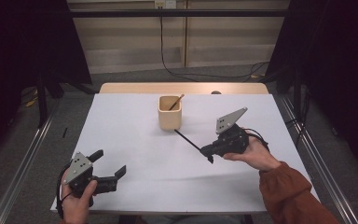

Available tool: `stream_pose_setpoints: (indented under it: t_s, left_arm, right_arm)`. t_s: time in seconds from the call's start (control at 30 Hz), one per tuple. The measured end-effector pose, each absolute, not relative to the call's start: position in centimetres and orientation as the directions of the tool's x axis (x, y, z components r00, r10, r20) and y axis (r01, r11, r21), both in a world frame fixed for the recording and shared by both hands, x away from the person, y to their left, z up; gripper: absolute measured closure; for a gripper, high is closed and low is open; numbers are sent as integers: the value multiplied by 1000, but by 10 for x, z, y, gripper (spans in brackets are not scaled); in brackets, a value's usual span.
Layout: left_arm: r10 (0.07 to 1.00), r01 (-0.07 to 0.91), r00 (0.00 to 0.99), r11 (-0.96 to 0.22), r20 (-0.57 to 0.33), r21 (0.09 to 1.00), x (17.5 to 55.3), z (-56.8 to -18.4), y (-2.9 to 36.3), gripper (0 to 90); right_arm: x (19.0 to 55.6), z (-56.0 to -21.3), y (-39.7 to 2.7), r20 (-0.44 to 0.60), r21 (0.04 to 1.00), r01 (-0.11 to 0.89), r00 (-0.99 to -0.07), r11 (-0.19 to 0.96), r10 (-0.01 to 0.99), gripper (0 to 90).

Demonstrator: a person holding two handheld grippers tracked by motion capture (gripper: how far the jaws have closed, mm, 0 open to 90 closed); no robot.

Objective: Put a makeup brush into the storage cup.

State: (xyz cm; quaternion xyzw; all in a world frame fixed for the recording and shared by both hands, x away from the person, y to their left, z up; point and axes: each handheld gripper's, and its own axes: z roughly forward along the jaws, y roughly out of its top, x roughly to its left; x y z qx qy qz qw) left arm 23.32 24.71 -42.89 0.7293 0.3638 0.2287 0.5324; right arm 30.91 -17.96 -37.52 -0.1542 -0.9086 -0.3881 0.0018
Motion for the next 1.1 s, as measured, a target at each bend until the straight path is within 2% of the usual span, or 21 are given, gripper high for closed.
stream_pose_setpoints:
  t_s: [0.13, 0.57, 0.9, 1.1]
  left_arm:
    - [772, 289, 633, -167, -58, 943, 233, -429, 248, 18]
    - [772, 294, 633, -174, -55, 940, 234, -429, 248, 18]
    - [772, 296, 633, -172, -58, 939, 234, -429, 249, 17]
    - [773, 297, 631, -165, -63, 941, 235, -430, 250, 17]
  right_arm:
    - [310, -372, -176, 110, 656, 287, -951, 698, 287, 862]
    - [314, -371, -163, 105, 473, 212, -977, 855, 184, 861]
    - [317, -372, -162, 121, 363, 213, -976, 907, 181, 861]
    - [316, -377, -158, 92, 244, 190, -981, 951, 172, 862]
